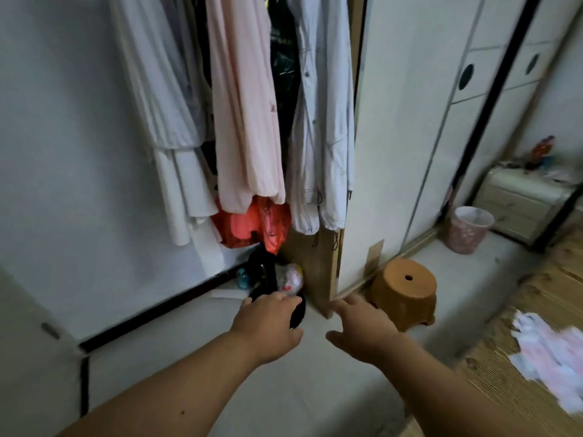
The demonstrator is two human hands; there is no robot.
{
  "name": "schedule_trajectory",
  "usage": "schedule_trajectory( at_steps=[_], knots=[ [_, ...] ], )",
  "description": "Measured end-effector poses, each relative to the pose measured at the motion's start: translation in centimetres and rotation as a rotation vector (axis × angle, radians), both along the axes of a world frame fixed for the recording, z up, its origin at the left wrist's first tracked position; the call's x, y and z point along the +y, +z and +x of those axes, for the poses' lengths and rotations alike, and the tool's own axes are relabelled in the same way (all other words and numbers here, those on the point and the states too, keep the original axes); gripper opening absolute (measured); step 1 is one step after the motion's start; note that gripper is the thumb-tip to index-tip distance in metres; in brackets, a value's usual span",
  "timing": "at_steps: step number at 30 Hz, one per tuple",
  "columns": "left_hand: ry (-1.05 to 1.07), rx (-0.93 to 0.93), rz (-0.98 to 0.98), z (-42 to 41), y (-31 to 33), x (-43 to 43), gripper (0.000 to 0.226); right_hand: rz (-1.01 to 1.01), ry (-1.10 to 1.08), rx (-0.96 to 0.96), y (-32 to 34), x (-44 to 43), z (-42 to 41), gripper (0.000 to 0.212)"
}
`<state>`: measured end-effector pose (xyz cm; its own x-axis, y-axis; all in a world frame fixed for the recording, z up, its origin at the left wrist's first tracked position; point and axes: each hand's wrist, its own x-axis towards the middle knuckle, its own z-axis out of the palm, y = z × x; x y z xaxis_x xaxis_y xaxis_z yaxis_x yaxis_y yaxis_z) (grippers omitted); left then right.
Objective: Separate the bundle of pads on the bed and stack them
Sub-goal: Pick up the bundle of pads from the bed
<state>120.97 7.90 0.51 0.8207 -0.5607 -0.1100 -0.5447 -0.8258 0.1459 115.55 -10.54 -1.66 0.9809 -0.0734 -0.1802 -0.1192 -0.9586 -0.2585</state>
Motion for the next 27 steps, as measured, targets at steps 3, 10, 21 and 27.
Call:
schedule_trajectory(
  at_steps=[3, 10, 21, 27],
  knots=[
    [-0.138, 0.003, 0.016, 5.1, -0.4, -0.9, 0.058, 0.025, -0.126, 0.048, -1.6, -0.3, 3.0, 0.056],
    [-0.34, 0.145, 0.057, 11.9, -2.7, -5.6, 0.057, 0.068, -0.386, 0.084, -3.2, -2.8, 5.9, 0.053],
    [-0.684, 0.219, 0.098, 16.4, -3.8, -24.6, 0.055, 0.086, -0.72, 0.116, -3.9, -17.2, 5.3, 0.052],
    [-0.845, 0.214, 0.131, 17.7, -3.0, -42.3, 0.046, 0.123, -0.907, 0.084, -2.6, -31.2, 5.5, 0.055]
  ],
)
